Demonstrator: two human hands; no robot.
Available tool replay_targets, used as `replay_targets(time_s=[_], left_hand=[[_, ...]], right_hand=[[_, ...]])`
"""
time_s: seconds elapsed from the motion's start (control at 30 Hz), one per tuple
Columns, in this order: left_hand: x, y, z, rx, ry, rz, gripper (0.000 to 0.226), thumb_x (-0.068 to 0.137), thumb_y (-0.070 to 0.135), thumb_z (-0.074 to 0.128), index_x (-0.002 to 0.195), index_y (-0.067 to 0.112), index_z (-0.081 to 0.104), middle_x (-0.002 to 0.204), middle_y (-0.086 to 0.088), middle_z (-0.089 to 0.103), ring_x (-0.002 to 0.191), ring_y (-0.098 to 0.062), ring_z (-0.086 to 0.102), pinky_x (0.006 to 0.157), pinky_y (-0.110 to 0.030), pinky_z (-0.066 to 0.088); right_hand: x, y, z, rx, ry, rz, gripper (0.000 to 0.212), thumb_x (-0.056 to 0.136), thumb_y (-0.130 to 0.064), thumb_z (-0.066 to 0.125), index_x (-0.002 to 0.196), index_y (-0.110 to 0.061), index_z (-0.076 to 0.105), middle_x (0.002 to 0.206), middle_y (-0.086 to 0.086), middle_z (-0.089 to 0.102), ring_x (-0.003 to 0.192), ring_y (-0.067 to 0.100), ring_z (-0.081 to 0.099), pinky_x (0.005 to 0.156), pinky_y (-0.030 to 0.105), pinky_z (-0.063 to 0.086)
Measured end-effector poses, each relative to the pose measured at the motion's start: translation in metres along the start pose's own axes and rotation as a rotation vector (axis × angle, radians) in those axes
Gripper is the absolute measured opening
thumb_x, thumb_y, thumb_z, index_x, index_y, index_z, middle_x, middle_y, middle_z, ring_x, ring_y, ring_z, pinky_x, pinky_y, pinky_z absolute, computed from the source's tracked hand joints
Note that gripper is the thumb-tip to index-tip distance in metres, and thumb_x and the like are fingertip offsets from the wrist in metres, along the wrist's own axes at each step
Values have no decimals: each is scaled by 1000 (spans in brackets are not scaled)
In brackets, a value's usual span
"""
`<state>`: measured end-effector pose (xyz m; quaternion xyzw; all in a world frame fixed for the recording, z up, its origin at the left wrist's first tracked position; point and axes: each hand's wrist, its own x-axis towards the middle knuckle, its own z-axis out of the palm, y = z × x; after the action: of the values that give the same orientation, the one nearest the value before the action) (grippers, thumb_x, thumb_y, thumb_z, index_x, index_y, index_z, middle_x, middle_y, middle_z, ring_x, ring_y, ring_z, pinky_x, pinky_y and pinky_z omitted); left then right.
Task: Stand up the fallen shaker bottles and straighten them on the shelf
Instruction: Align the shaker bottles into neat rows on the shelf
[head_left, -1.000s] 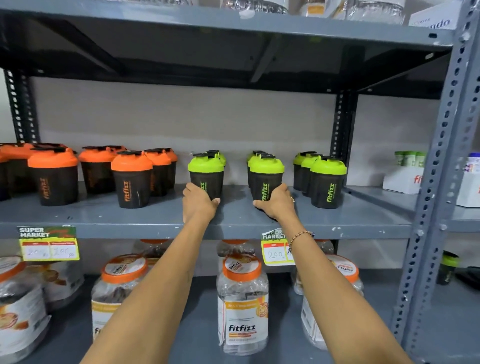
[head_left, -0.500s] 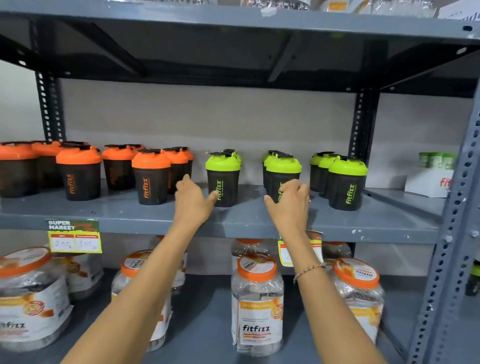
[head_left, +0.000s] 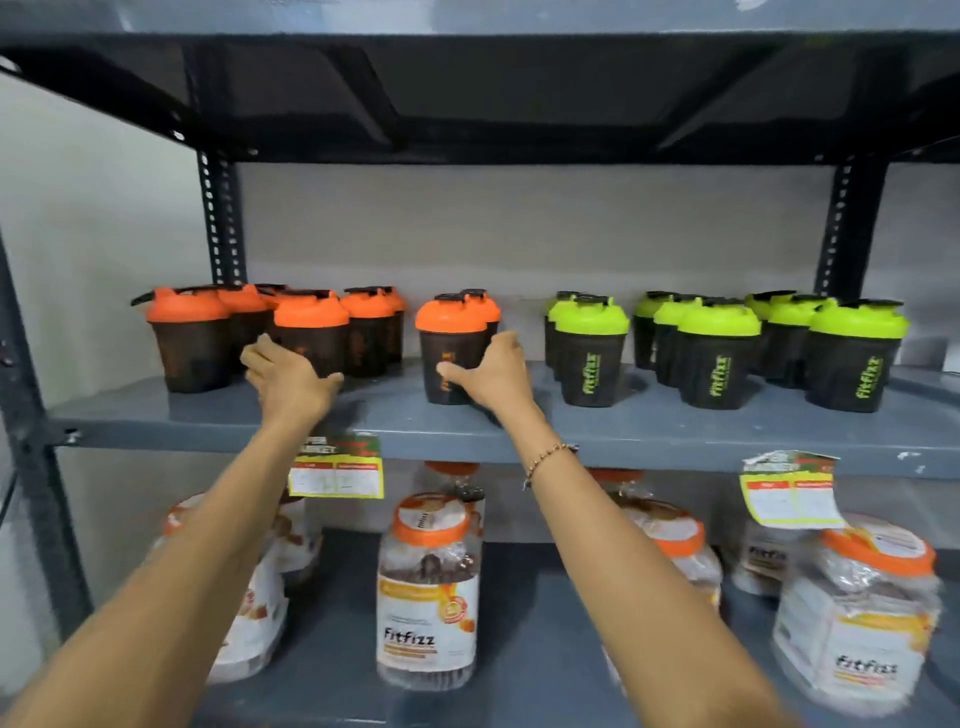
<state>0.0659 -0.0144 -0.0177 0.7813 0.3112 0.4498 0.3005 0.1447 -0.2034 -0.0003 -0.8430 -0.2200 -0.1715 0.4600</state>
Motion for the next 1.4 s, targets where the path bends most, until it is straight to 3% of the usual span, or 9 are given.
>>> replay_targets(time_s=[0.1,0.2,0.37,0.6,0.73,0.9,1.1,1.4], left_hand=[[22,-13,-8,-31,-111,-42,110,74,24,81,147,-9,6,151,-26,14,140,-41,18,115,-44,20],[37,-25,-10,-17,-210,-50,112,73,27,82,146,-10,5,151,-28,16,141,-40,19,116,-44,22],[50,-30,-5,-121,-330,-81,111,71,23,83,147,-3,6,150,-25,22,135,-40,32,112,-46,32],[52,-31,1,-106,-323,-66,106,72,31,82,144,-1,11,143,-24,39,132,-41,39,107,-49,37],[49,-30,5,-9,-277,-20,88,77,29,77,136,-4,21,139,-26,43,129,-43,41,102,-49,39],[39,-15,14,18,-367,22,79,77,32,77,130,-1,29,133,-23,51,123,-41,49,95,-45,44],[32,-15,19,-4,-337,31,72,81,30,73,130,0,30,133,-23,50,125,-41,45,98,-45,41],[31,-19,14,-1,-351,22,83,77,33,77,134,0,28,136,-21,45,127,-39,44,102,-46,40]], right_hand=[[5,-4,19,30,60,71,96,66,-41,84,132,5,31,139,23,41,131,40,41,107,46,37],[5,-3,33,17,16,143,110,62,-46,85,137,3,23,145,21,34,136,39,35,111,48,33],[9,0,40,-66,-64,164,106,65,-43,84,137,0,20,146,20,33,133,39,38,107,47,36],[9,3,39,-57,-53,137,89,68,-34,84,130,2,31,137,18,48,125,33,50,99,41,44],[7,6,37,-54,5,169,87,66,-33,85,126,0,33,132,18,53,120,34,54,93,39,47],[9,10,37,-48,85,231,81,67,-27,83,122,-3,29,128,18,54,118,37,54,98,46,49],[13,9,38,-93,20,196,85,70,-33,83,126,-3,27,135,18,48,124,36,50,102,48,45],[12,5,41,-150,-12,184,86,75,-35,79,132,-4,23,139,19,46,127,37,48,105,49,44]])
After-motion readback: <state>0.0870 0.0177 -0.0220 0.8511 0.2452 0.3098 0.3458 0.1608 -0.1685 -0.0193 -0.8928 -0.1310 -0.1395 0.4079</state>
